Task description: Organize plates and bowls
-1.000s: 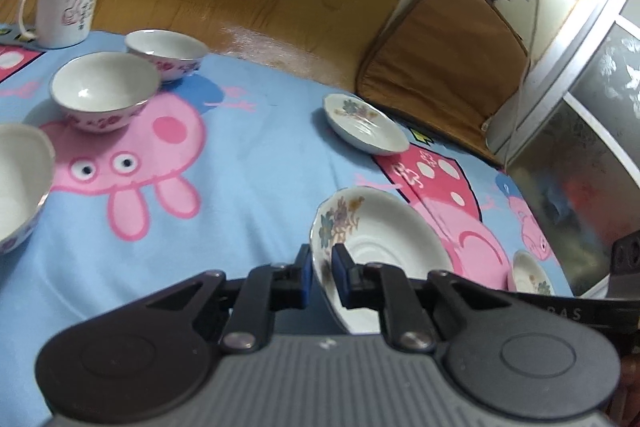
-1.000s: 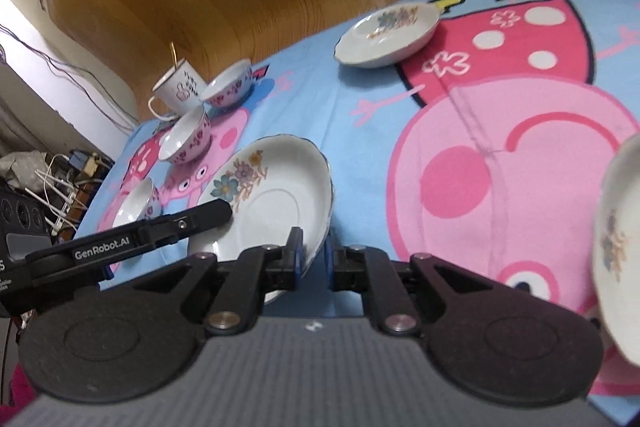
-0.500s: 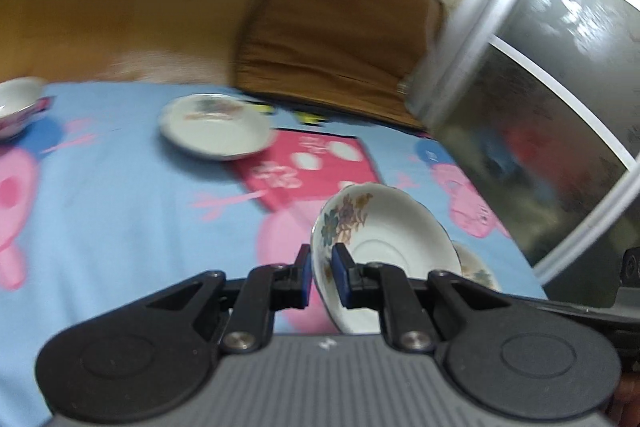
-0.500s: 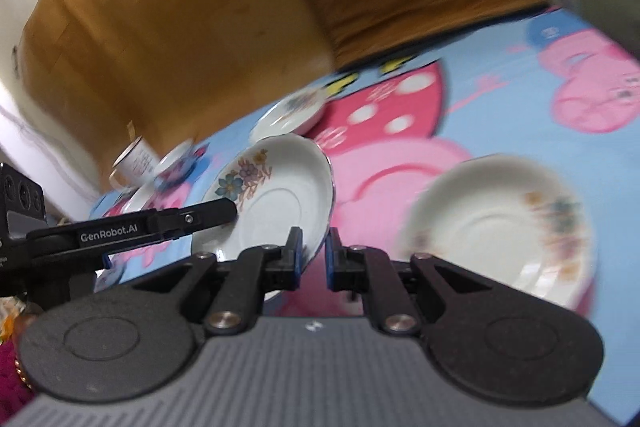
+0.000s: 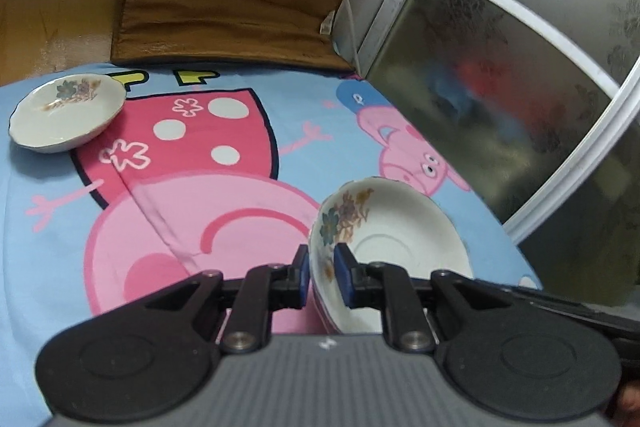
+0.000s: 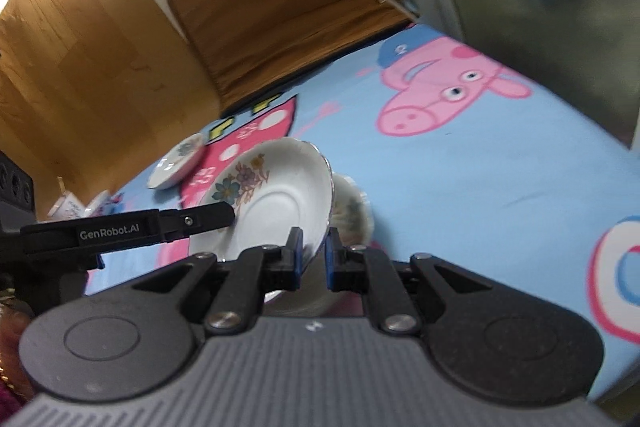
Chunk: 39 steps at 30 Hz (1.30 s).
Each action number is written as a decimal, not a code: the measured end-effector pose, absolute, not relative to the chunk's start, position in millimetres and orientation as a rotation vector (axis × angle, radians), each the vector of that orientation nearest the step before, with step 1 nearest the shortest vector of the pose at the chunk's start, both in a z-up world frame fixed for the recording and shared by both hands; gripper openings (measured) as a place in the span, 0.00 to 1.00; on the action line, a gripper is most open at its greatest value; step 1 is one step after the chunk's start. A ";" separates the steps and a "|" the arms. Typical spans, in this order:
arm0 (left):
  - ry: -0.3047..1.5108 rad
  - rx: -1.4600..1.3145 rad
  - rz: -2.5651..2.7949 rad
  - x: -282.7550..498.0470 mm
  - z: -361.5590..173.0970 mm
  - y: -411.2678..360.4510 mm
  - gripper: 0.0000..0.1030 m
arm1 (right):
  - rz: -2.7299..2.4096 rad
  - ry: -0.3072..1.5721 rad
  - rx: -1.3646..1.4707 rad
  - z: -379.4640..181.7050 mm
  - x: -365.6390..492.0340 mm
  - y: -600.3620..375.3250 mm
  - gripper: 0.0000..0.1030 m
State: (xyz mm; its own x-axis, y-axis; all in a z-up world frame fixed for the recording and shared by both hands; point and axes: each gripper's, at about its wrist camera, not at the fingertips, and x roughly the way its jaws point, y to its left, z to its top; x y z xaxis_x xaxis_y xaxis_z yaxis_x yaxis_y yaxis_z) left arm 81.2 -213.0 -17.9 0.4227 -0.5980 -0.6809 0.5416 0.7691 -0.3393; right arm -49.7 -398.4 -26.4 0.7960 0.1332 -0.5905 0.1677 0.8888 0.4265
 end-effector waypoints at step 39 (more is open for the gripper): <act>0.715 -0.308 -0.198 91.7 -23.3 35.7 0.24 | -0.042 0.744 0.561 -45.2 181.9 -268.5 0.43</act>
